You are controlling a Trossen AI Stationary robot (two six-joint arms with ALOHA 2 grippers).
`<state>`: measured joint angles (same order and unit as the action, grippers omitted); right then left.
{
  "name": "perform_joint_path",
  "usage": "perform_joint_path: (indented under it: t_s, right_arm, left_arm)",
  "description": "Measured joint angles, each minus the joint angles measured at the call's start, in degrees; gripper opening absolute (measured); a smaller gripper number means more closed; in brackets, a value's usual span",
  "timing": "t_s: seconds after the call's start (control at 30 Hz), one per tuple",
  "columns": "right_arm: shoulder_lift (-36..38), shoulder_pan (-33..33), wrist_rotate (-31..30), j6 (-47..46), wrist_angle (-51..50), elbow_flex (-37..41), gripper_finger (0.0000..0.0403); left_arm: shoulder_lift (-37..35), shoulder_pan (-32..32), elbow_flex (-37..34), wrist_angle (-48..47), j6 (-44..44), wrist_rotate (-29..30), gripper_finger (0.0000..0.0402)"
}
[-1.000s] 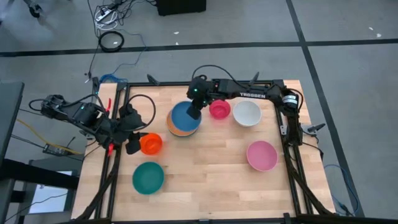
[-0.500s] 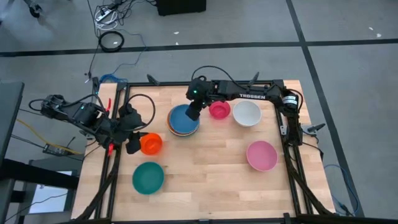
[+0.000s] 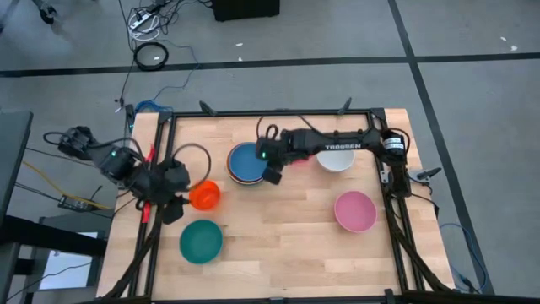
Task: Nest bowls inside each other
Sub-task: Stack the green bowl on top of the blue bowl
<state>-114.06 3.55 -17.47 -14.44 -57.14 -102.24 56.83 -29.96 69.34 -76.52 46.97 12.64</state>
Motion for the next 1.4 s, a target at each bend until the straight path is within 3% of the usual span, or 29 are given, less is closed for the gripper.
perform_joint_path:
  t_s: [0.27,0.43,0.57,0.83,1.03,1.4]
  right_arm:
    - [1.8,-12.8,-9.9,-9.0,-11.1,0.0,0.012]
    - [5.7,-21.9,-15.7,-21.5,-19.4,0.0,0.0117]
    - [10.5,-29.0,-18.6,-35.3,-26.3,0.0,0.0118]
    - [16.9,-41.3,-24.8,-54.8,-28.4,0.0,0.0117]
    - [16.2,-45.0,-26.5,-60.7,-28.3,0.0,0.0116]
    - [15.3,-45.1,-26.4,-60.6,-27.6,0.0,0.0116]
  left_arm:
    - [0.3,-5.7,-11.8,-0.2,9.8,-1.0,0.0188]
    - [0.3,-8.3,-18.6,5.8,14.3,-6.3,0.0188]
    - [0.4,-11.8,-21.7,14.4,13.8,-7.8,0.0188]
    - [0.5,-17.7,-23.2,15.3,7.4,-6.0,0.0188]
    - [0.5,-18.2,-24.6,16.3,11.8,-4.2,0.0188]
    - [3.8,-18.2,-24.7,18.2,22.9,-1.8,0.0188]
